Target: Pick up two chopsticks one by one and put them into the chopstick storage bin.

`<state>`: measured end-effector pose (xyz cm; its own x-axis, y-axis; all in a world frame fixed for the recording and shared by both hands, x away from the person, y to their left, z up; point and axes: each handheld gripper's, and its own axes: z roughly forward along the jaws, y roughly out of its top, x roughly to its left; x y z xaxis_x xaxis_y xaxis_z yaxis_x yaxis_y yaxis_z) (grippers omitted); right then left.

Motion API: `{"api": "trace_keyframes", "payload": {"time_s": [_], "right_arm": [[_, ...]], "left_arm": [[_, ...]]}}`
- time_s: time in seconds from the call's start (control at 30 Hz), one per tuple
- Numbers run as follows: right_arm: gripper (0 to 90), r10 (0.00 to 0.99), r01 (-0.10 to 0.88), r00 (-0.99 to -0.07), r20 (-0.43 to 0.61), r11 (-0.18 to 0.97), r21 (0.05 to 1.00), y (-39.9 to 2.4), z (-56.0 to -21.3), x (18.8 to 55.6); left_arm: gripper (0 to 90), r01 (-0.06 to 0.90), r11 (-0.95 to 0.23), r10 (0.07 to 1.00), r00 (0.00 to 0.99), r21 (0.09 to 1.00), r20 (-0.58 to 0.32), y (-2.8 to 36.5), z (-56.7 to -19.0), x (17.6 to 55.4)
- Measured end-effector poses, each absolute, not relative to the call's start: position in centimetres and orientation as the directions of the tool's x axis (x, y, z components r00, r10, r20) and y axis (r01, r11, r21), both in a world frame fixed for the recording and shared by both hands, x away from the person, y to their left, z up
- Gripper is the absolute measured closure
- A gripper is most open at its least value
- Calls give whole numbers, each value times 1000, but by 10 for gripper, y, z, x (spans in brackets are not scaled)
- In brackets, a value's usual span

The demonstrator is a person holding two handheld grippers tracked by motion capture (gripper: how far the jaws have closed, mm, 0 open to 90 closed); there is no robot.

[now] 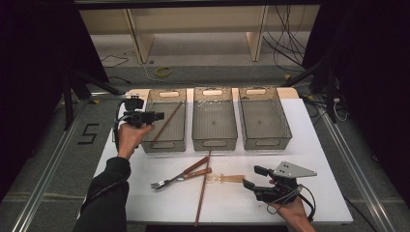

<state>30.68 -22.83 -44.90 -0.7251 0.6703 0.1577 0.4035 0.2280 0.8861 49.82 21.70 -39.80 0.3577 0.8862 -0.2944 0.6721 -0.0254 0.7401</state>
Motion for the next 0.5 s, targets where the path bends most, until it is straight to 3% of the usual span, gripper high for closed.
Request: {"api": "trace_keyframes", "payload": {"time_s": [0.13,0.5], "right_arm": [[334,672,404,-724,156,230,885,-228,-449,307],[333,674,403,-723,150,235,884,-227,-449,306]], "left_arm": [[364,655,-83,871,413,751,-264,206,-389,475],[276,657,-164,845,479,736,-239,186,-397,413]]}}
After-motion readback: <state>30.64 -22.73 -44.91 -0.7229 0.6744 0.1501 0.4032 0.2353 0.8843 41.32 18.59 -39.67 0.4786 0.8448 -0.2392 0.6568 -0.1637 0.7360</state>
